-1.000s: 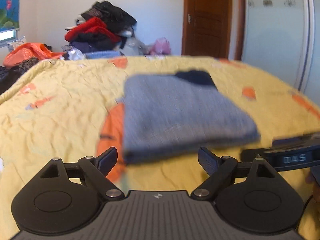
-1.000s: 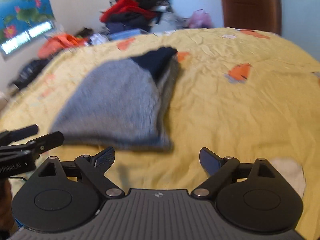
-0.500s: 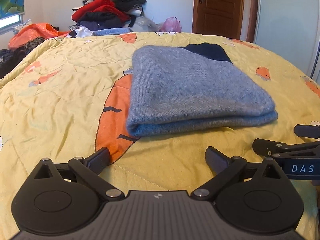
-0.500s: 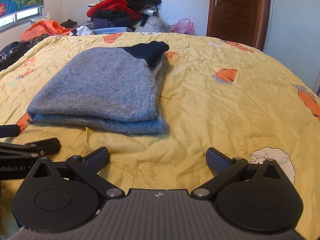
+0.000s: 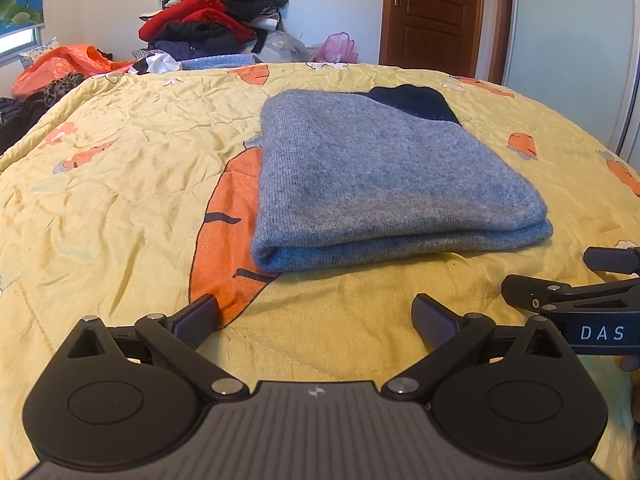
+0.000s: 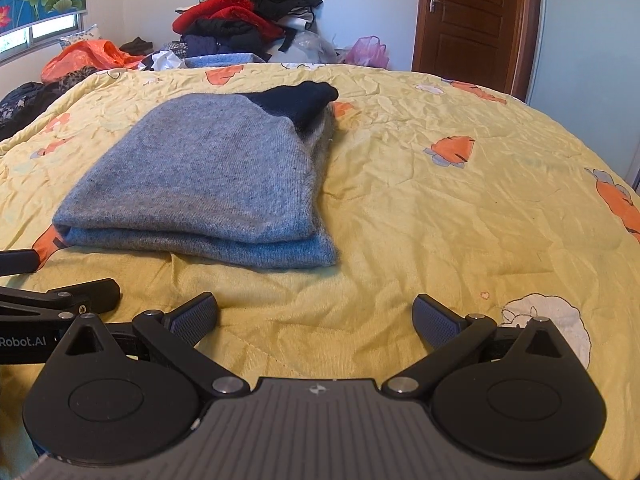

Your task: Fold small clothes

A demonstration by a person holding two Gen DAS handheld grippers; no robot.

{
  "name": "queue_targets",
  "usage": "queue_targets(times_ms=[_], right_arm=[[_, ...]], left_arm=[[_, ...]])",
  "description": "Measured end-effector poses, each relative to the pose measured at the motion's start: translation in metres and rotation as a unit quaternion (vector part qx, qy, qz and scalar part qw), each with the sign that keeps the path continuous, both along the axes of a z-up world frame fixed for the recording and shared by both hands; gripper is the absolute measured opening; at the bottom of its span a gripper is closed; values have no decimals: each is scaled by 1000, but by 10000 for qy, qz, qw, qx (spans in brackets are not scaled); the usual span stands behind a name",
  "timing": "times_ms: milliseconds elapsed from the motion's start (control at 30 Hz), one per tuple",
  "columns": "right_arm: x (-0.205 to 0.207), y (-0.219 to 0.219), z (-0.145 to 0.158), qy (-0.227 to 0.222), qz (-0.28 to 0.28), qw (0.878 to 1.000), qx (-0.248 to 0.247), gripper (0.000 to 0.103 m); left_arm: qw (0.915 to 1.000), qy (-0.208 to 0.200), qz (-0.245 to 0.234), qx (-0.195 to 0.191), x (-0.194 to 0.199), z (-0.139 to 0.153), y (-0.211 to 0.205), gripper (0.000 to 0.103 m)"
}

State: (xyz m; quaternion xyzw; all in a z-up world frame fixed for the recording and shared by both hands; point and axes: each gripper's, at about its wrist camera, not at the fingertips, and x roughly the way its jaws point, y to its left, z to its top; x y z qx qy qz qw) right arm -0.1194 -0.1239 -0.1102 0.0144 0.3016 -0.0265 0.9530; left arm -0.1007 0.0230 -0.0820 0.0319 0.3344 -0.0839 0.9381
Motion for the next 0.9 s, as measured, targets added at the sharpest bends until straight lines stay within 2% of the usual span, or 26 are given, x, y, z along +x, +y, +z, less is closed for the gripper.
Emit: queue_targets(times_ms=[733, 900], right_arm=[[-3, 0, 0, -50, -19, 10000, 26, 103], [-3, 0, 0, -61, -12, 10000, 25, 103]], left_arm=[[10000, -26, 42, -82, 1, 0, 1, 103], [10000, -17, 54, 12, 2, -1, -1, 103]])
